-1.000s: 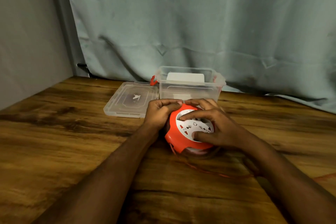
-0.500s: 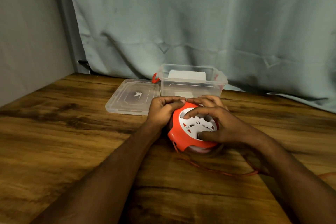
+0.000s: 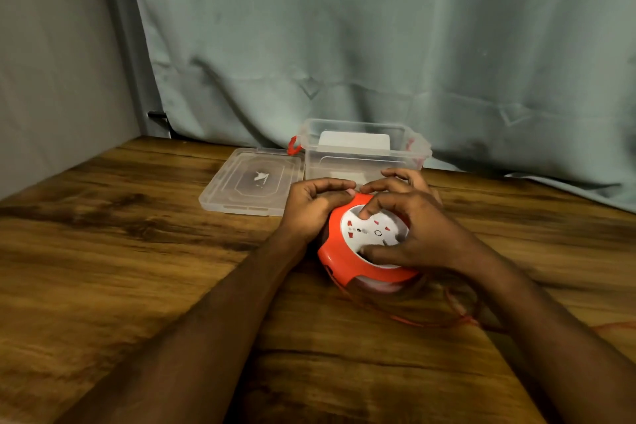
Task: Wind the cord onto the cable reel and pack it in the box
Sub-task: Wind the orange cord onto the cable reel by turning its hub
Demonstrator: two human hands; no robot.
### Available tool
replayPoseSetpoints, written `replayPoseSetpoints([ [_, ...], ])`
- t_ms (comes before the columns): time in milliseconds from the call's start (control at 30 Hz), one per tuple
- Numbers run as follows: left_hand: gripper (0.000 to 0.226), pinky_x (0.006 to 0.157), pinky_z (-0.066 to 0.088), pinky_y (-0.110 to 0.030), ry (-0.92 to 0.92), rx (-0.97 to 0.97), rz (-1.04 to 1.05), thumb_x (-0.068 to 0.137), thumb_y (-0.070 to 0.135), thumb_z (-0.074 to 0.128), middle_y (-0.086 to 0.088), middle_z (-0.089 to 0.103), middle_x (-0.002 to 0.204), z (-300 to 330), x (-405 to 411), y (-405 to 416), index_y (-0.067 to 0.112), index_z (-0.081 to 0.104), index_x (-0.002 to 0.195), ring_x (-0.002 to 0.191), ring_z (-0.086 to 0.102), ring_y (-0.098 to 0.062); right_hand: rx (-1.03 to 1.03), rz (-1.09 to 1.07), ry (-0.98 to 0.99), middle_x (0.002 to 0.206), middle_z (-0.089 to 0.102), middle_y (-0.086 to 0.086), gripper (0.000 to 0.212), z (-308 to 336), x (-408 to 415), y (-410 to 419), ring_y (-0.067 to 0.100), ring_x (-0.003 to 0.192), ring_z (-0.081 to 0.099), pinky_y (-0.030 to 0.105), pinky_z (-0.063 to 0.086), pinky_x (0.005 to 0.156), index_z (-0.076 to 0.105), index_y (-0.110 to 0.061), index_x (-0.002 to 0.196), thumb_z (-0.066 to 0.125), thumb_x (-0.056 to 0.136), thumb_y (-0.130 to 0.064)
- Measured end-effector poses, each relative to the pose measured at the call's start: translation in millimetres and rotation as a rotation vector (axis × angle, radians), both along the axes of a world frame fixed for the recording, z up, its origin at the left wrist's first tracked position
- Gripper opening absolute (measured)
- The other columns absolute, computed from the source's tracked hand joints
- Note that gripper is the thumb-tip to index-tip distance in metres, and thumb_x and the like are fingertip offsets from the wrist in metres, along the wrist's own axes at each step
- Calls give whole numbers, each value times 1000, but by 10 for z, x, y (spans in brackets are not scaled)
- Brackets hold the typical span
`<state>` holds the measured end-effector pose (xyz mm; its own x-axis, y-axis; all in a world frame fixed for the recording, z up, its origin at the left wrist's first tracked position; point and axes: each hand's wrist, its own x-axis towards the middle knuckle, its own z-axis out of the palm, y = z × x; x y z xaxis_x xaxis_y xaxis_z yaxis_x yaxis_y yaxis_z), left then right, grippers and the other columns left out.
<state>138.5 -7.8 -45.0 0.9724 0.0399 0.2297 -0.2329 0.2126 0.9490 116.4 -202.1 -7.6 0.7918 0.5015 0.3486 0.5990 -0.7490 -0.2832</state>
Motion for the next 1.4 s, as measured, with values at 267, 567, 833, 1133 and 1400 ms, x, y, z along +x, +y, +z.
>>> replayPoseSetpoints([
  [267,15,75,63,-36,13,13,8,88,-2,69,-18,77,95,13,-12,3,3,76,100,83,74,-29,20,-207,-160,130,60,-13,62,-121,-23,148,12,138,29,43,28,102,64,-32,83,53,55,-86],
  [567,15,77,63,-37,20,10,23,88,-1,70,-20,77,99,5,-4,8,4,77,100,86,74,-30,61,-418,-195,110,74,-19,63,-132,15,175,10,135,41,46,29,107,63,-26,60,59,66,-89],
  [833,13,74,63,-34,21,10,23,88,-3,69,-18,76,95,15,-6,8,3,76,97,82,73,-28,78,-342,-237,115,73,-14,42,-119,31,188,13,131,43,45,31,107,60,-30,63,61,77,-69],
  [1133,15,79,62,-40,14,12,18,87,-1,69,-18,77,99,-4,7,40,2,77,100,86,74,-31,-6,137,63,152,41,-24,50,-21,27,-41,7,149,17,49,23,116,61,-63,117,65,68,-61],
  [1400,15,75,63,-36,7,6,25,87,0,70,-17,77,98,21,-20,25,2,75,102,82,75,-28,1,121,56,159,37,-22,42,18,30,-18,7,152,13,60,24,119,58,-69,106,64,64,-70],
])
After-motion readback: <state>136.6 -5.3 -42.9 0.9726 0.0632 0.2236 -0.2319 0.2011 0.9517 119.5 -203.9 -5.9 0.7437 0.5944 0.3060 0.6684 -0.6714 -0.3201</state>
